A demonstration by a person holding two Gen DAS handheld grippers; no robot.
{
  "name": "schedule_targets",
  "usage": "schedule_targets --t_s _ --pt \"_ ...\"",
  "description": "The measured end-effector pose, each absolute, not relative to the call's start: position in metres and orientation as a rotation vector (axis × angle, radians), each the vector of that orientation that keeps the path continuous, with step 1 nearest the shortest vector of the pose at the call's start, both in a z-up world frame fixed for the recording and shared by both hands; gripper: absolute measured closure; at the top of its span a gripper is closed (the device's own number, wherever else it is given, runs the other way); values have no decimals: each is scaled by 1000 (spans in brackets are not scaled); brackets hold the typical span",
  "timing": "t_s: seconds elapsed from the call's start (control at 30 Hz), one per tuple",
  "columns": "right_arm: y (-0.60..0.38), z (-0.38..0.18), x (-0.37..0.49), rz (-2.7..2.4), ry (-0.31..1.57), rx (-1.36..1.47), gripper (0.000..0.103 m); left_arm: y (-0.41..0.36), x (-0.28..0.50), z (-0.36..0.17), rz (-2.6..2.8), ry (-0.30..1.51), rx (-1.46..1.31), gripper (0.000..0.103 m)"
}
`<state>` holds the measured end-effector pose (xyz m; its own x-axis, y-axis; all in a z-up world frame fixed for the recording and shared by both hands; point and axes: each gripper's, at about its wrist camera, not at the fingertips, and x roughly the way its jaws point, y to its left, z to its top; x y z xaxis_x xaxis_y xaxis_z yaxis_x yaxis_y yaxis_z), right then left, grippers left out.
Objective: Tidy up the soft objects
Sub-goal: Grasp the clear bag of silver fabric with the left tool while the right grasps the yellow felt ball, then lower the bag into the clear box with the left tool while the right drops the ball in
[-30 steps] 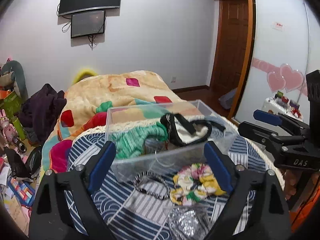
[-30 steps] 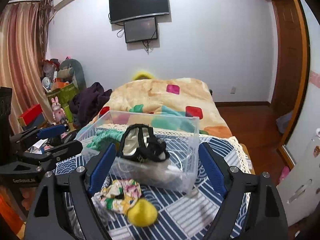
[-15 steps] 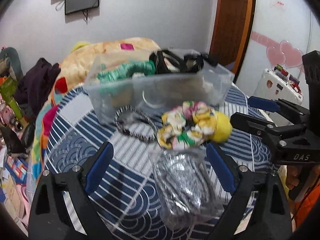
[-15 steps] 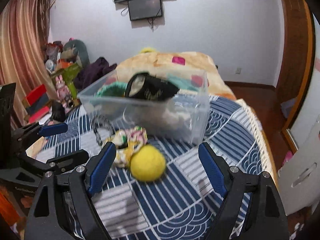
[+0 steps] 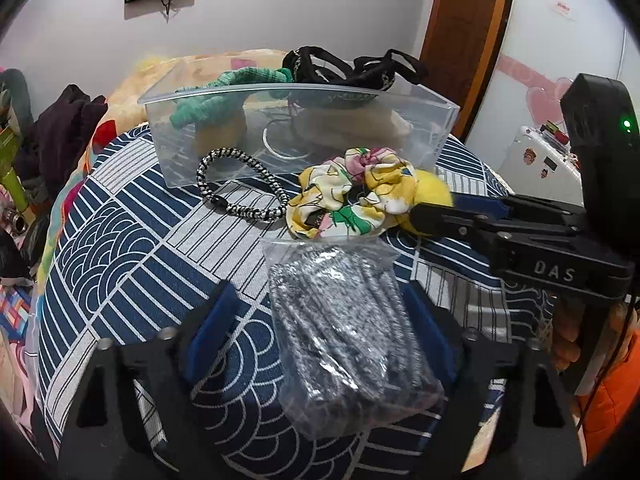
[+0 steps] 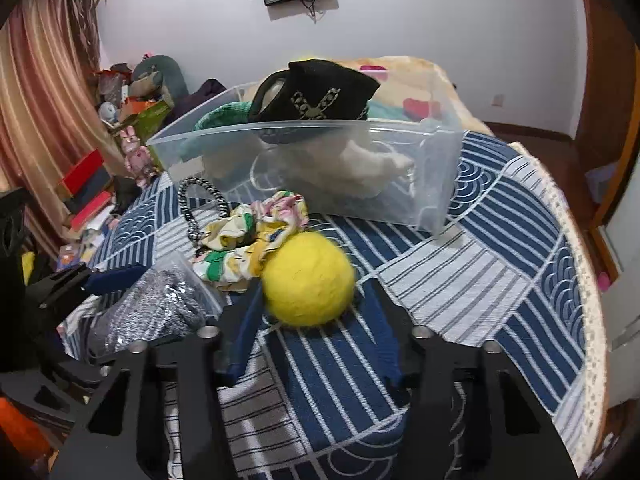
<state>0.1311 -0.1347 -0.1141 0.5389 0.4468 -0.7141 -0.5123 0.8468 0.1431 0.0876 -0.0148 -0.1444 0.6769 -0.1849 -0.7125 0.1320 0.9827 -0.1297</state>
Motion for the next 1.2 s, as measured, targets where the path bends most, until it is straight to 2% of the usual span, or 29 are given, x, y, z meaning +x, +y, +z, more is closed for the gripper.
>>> schedule_targets --t_s 0.07,0.13,0.2,0.4,0.7,1.2 --pt "-135 -114 129 569 815 -90 64 -17 80 -145 -178 796 -73 34" --pt "-135 -113 125 559 802 -110 65 -17 77 -145 -175 791 -68 49" --pt "-135 -111 122 546 787 -129 65 -17 74 -144 -177 789 -67 57" --pt "-145 -100 118 524 754 -110 65 -10 72 -137 -162 777 -79 67" --pt "-158 -70 112 504 666 -82 65 7 71 -99 -136 674 -91 68" --pt "-153 -14 128 469 486 -82 65 15 115 -40 -56 517 -35 68"
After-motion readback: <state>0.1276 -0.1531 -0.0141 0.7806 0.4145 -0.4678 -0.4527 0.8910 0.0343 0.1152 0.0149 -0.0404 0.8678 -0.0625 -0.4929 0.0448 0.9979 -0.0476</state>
